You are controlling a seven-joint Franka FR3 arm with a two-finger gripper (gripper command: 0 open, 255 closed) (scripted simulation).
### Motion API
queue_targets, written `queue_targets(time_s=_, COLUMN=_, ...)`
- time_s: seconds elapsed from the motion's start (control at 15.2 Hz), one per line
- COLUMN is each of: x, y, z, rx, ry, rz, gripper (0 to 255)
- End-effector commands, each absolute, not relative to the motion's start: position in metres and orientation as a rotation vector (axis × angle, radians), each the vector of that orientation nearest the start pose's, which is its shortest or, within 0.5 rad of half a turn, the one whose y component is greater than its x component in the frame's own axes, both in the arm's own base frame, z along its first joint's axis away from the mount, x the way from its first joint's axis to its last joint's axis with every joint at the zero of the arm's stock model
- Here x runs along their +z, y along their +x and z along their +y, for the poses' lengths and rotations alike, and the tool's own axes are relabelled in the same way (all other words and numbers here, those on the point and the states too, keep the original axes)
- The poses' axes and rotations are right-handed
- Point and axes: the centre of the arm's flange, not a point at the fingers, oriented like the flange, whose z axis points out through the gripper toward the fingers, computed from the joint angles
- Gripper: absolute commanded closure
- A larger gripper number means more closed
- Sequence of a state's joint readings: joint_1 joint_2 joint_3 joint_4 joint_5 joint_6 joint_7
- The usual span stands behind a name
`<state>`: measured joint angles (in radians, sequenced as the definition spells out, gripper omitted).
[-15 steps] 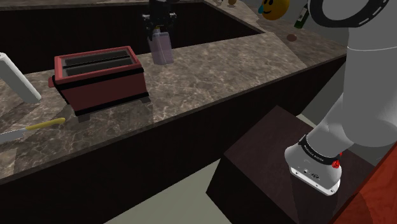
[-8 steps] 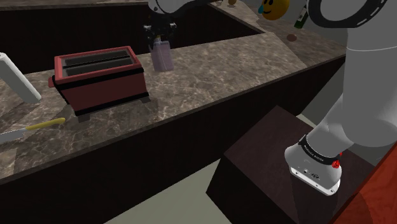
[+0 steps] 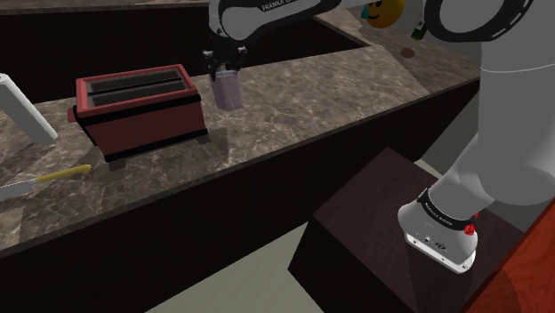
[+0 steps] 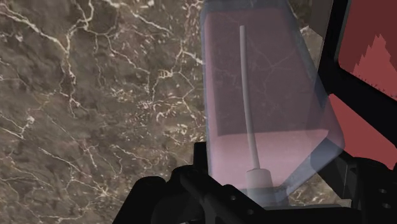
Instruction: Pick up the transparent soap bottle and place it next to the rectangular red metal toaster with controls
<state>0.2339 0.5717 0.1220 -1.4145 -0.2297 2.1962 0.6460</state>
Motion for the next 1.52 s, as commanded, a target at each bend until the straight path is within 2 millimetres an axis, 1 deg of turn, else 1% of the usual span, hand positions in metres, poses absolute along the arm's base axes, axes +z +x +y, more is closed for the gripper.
queue_targets(time_s=0.0, x=0.381, y=0.697, z=0.231, rx=-0.401, ry=-3.116, rz=0.315, gripper=255)
queue_targets(time_s=0.66, x=0.327, y=0.697, z=0.231, rx=-0.401, ry=-3.116, rz=0.315, gripper=255)
queue_targets(time_s=1.19, x=0.327, y=0.697, z=0.231, rx=-0.401, ry=-3.116, rz=0.315, gripper=255)
queue_targets(time_s=1.25, x=0.327, y=0.695, z=0.23, rx=-0.401, ry=-3.116, rz=0.316, gripper=0)
queue_targets(time_s=1.45, x=0.328, y=0.695, z=0.231, rx=-0.401, ry=-3.116, rz=0.315, gripper=0)
